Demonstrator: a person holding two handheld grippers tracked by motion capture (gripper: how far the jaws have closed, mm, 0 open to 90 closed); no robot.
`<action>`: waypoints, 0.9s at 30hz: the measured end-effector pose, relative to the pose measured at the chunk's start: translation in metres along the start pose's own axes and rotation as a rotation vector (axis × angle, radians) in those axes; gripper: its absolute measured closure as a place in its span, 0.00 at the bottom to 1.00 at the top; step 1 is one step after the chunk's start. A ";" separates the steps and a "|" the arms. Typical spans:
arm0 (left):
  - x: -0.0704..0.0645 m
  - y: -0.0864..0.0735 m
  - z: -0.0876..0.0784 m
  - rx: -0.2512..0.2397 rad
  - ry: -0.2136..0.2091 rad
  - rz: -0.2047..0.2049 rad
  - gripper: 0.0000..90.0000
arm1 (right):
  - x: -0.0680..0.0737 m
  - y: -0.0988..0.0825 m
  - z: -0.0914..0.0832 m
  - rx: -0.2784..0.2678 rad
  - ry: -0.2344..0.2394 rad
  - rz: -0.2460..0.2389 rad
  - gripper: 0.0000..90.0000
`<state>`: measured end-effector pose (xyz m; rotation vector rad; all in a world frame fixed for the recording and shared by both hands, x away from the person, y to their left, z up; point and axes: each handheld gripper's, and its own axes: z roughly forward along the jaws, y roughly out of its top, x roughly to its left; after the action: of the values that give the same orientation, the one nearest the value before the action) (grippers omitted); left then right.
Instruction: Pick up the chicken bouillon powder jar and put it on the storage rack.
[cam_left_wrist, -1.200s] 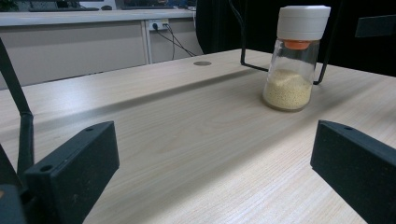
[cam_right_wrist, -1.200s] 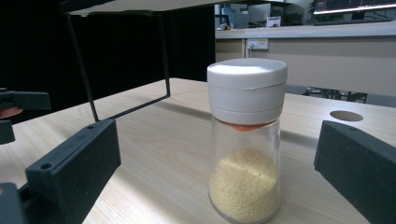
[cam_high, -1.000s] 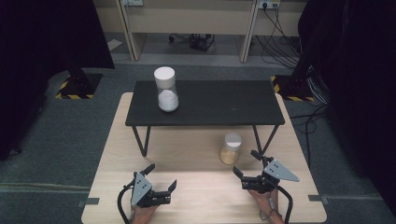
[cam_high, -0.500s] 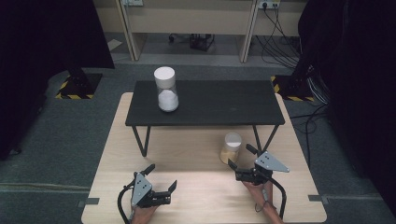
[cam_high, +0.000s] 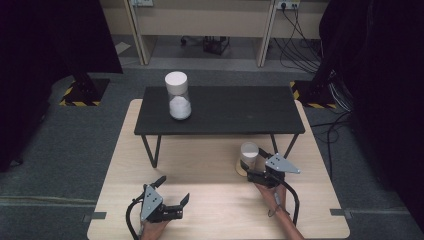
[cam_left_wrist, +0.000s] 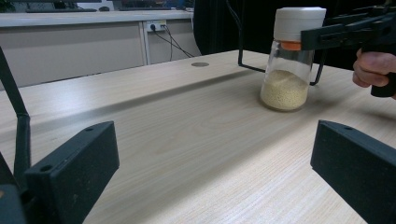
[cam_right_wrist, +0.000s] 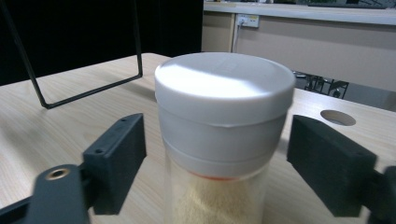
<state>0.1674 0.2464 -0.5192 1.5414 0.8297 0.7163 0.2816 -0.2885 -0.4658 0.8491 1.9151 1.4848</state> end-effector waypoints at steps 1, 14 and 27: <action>0.000 0.000 0.000 -0.001 0.000 -0.001 0.00 | 0.001 0.002 0.004 0.009 0.000 -0.003 0.26; 0.000 0.000 0.000 -0.002 -0.002 -0.001 0.00 | 0.001 0.003 0.016 0.045 -0.005 0.016 0.38; 0.000 0.000 0.000 -0.002 -0.002 -0.001 0.00 | 0.009 0.009 0.008 0.057 -0.035 0.032 0.39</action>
<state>0.1674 0.2469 -0.5194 1.5393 0.8280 0.7144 0.2832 -0.2754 -0.4597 0.9299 1.9344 1.4304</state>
